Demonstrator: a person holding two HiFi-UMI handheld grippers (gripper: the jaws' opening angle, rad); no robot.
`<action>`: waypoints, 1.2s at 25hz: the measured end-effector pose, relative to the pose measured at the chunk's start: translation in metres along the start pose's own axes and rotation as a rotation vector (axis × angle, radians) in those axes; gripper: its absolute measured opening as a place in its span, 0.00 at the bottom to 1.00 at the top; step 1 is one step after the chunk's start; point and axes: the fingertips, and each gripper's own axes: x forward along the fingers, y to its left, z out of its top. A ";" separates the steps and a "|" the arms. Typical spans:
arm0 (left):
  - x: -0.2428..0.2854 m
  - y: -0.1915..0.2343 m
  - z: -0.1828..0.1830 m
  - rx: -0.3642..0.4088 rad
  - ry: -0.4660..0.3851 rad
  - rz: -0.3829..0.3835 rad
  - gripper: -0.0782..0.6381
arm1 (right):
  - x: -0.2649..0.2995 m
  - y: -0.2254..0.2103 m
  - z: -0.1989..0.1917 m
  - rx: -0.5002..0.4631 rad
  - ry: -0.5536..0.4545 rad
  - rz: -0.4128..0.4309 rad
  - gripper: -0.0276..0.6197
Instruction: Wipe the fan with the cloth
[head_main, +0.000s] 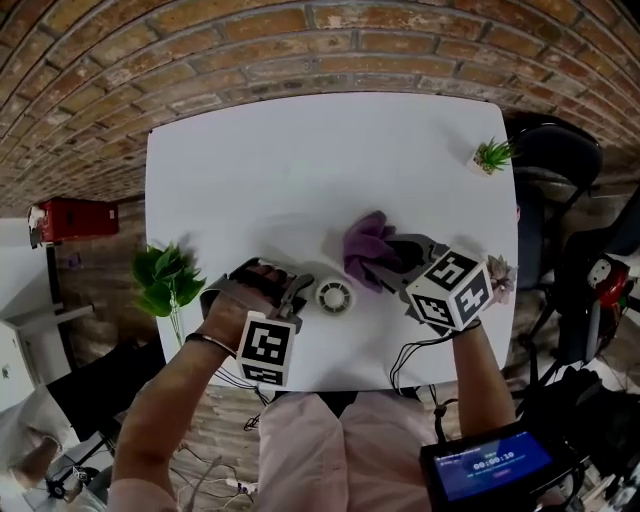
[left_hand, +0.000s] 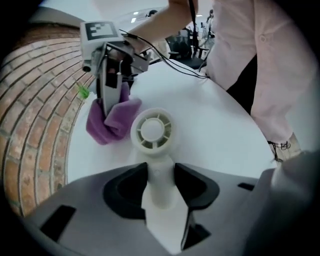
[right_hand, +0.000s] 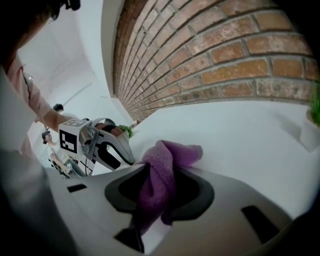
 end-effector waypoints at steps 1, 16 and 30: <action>0.000 0.000 0.000 0.039 0.010 0.002 0.36 | 0.000 0.001 0.005 -0.062 -0.002 -0.008 0.23; 0.004 0.006 -0.001 0.280 0.065 0.030 0.36 | 0.038 0.050 -0.002 -1.038 0.247 0.203 0.23; 0.005 0.006 -0.008 0.108 0.068 0.035 0.35 | 0.034 0.057 -0.022 -1.267 0.437 0.255 0.22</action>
